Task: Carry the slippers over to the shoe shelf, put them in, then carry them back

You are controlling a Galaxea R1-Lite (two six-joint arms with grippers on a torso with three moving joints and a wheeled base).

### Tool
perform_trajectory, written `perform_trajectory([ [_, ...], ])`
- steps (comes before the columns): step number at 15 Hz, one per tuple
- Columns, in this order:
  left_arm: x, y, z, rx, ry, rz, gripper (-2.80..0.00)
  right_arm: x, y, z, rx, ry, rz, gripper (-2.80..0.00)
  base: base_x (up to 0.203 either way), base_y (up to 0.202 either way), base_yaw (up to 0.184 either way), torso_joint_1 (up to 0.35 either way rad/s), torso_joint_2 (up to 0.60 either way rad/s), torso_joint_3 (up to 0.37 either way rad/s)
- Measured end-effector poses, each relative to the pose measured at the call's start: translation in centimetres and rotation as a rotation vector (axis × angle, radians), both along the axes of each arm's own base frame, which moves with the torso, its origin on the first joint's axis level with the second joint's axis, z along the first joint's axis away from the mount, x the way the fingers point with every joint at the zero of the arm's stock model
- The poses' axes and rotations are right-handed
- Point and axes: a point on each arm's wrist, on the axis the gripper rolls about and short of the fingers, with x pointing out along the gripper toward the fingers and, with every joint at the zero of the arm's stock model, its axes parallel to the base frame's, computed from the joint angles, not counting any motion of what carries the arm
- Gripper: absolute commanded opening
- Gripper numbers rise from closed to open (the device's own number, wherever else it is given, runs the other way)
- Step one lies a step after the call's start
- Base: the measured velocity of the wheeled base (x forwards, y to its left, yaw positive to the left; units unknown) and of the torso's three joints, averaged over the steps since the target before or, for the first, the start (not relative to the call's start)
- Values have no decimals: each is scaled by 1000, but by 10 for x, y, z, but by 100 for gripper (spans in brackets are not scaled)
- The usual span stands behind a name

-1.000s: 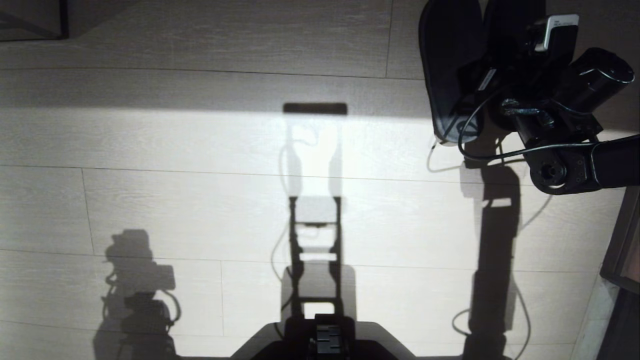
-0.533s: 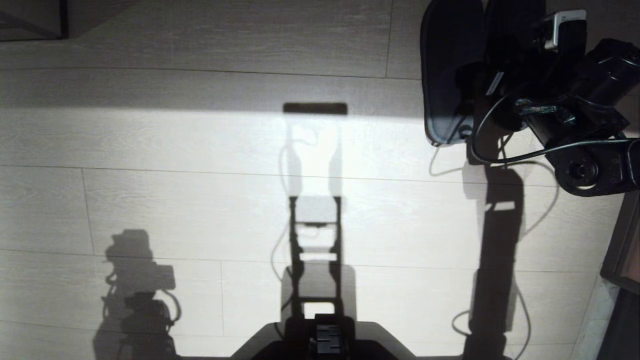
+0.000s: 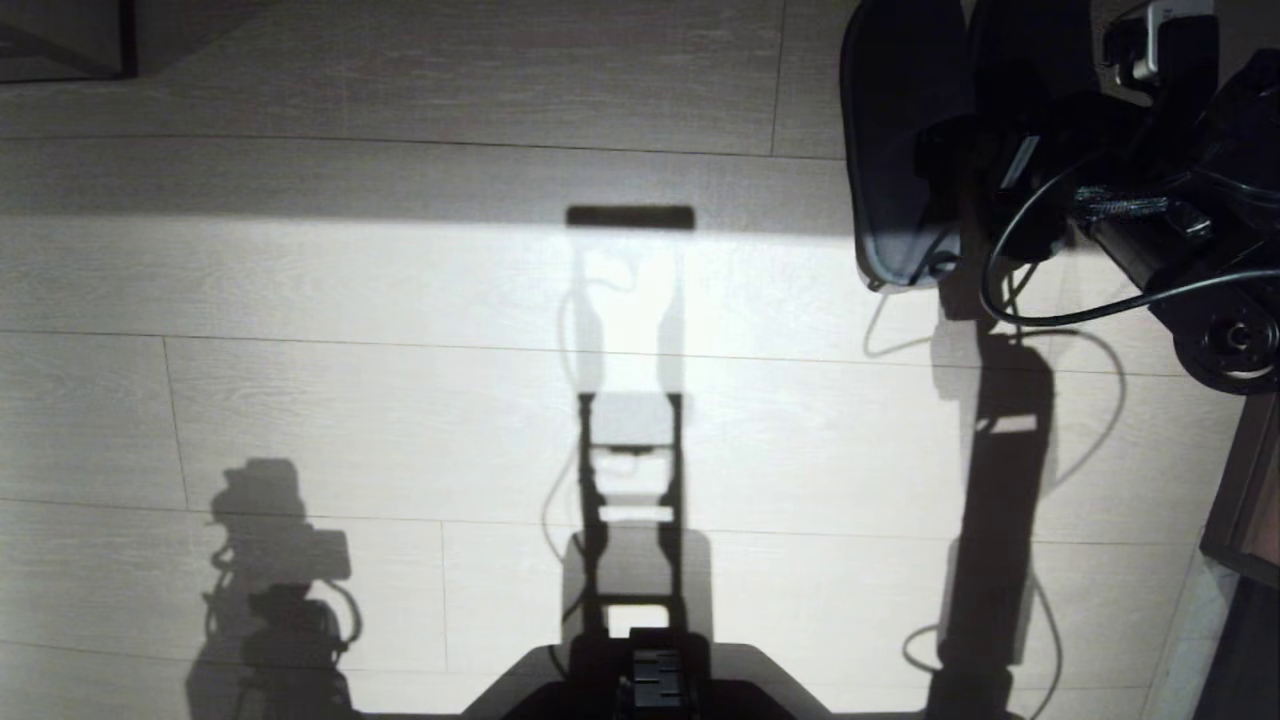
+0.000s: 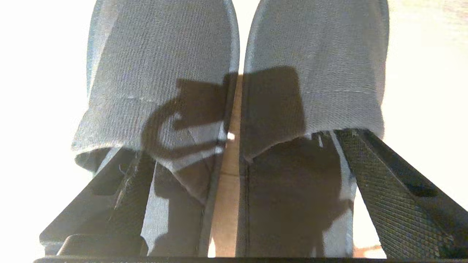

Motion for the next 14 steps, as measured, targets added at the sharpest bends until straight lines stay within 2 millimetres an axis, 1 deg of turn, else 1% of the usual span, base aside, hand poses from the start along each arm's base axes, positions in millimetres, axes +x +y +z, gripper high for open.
perform_trajectory([
  [2, 0, 0, 0, 0, 0, 0, -280, -9, -1, 0, -7, 32, -3, 0, 0, 0, 0, 0, 0, 0],
  [7, 0, 0, 0, 0, 0, 0, -280, -41, -3, -4, -18, 126, -3, 0, 0, 0, 0, 0, 0, 0],
  [10, 0, 0, 0, -1, 0, 0, -280, -66, -5, -4, -19, 155, -3, 0, 0, 0, 0, 0, 0, 0],
  [14, 0, 0, 0, -1, 0, 0, -280, -92, -8, -2, -18, 151, -3, 0, 0, 0, 0, 0, 0, 0],
])
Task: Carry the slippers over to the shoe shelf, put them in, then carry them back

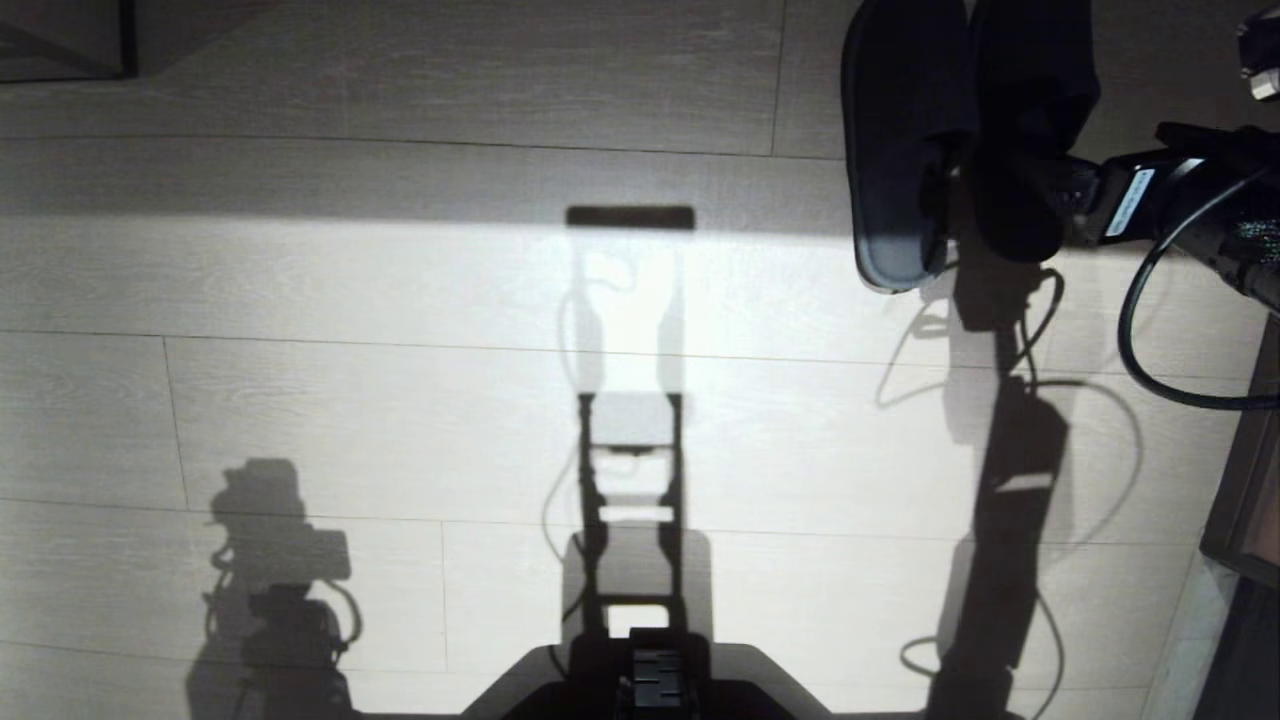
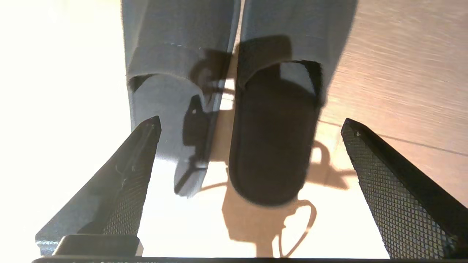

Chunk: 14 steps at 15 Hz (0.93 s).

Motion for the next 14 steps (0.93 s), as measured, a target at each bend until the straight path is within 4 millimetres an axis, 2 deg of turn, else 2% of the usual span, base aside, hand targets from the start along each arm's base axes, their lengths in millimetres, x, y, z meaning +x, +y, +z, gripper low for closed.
perform_trajectory([
  [4, 0, 0, 0, 0, 0, 0, -280, -27, -2, -2, 2, -10, 0, 0, 0, 0, 0, 0, 0, 0],
  [14, 0, 0, 0, 1, 0, 0, -280, -95, -12, -27, 10, -8, -31, 0, 0, 0, 0, 0, 0, 0],
])
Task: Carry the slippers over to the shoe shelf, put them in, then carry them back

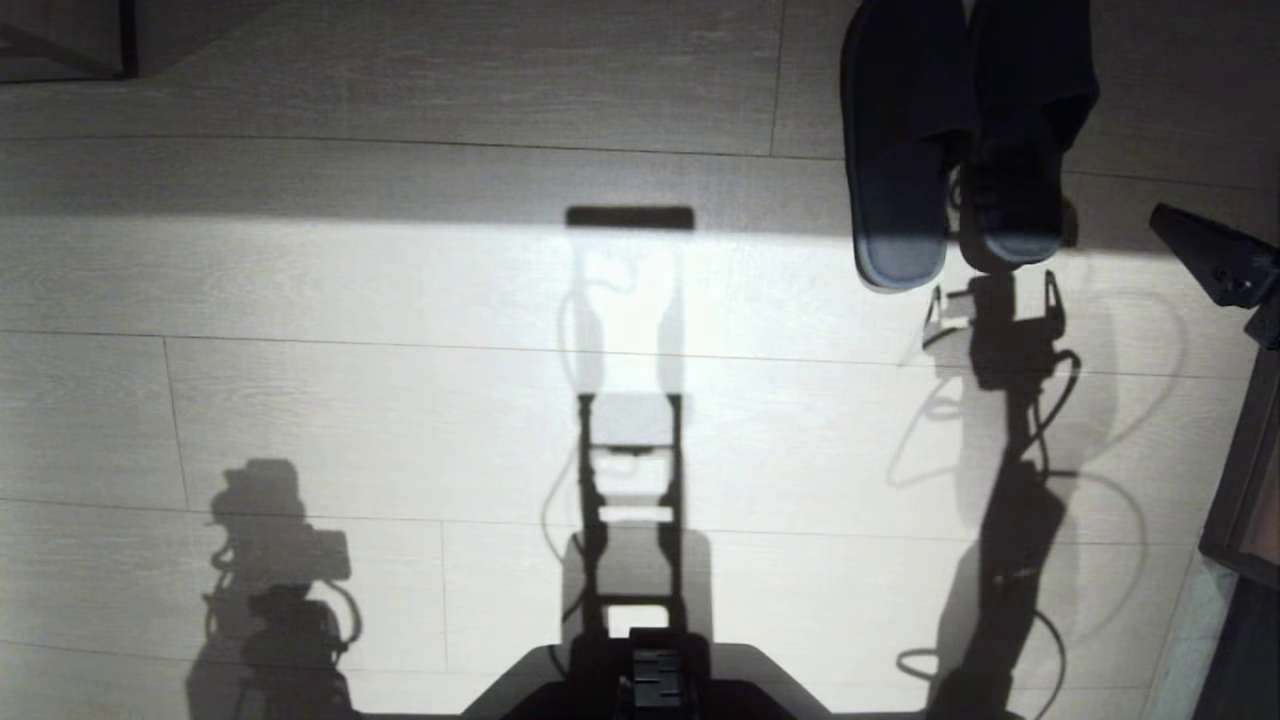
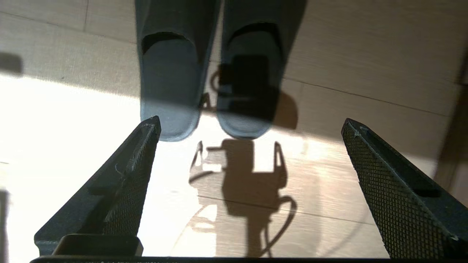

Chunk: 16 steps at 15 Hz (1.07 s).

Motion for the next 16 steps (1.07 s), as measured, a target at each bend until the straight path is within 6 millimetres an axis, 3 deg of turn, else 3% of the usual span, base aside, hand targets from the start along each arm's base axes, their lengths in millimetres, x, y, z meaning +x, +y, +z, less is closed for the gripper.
perform_trajectory([
  [3, 0, 0, 0, 0, 0, 0, -280, -19, -2, -20, 1, 34, -12, 0, 0, 0, 0, 0, 0, 0],
  [4, 0, 0, 0, 0, 0, 0, -280, -24, -2, -25, 1, 39, -13, -280, 0, 0, 0, 0, 0, 0],
  [16, 0, 0, 0, 0, 0, 0, -280, -76, -7, -84, 3, 123, -31, -280, 0, 0, 0, 0, 0, 0],
])
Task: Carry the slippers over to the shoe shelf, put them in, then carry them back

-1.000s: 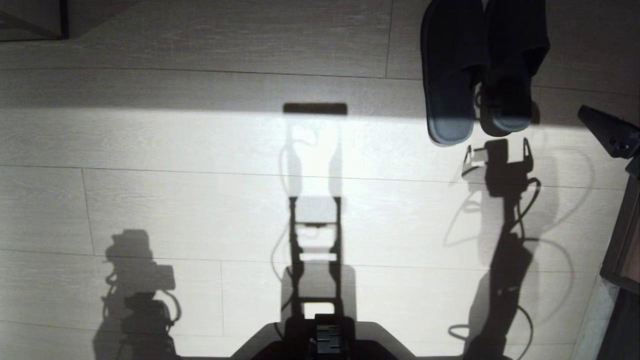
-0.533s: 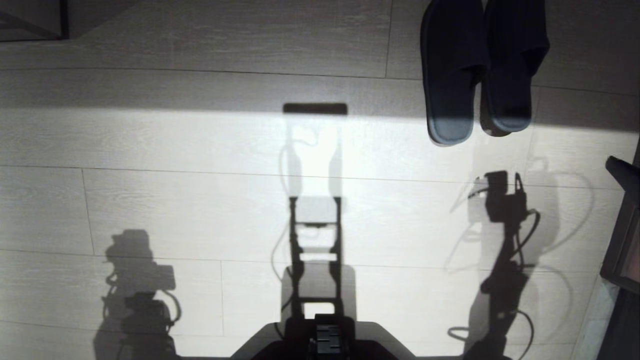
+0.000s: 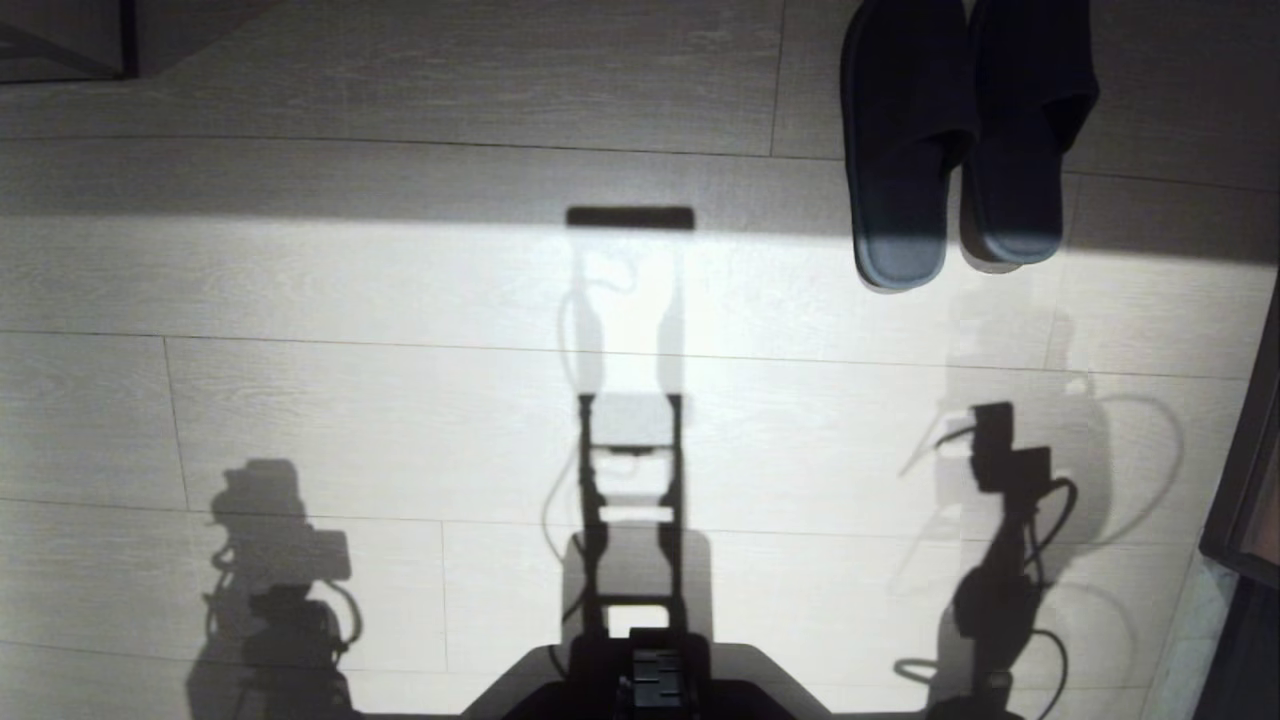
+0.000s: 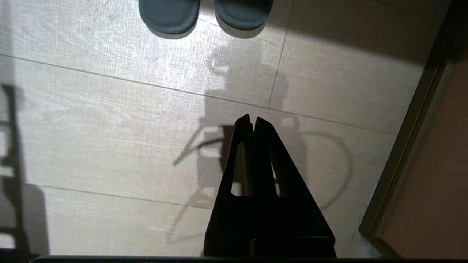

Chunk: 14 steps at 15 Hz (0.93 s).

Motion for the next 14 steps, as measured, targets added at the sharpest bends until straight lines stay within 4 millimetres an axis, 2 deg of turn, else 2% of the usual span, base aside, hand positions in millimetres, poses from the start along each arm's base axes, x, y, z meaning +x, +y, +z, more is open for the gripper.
perform_trajectory([
  [4, 0, 0, 0, 0, 0, 0, -280, -19, -1, -18, 3, 24, 0, -280, 0, 0, 0, 0, 0, 0],
  [10, 0, 0, 0, 0, 0, 0, -280, -63, -2, -64, 2, 96, 9, -280, 0, 0, 0, 0, 0, 0],
  [14, 0, 0, 0, 0, 0, 0, -280, -82, -2, -97, 23, 119, 31, -280, 0, 0, 0, 0, 0, 0],
])
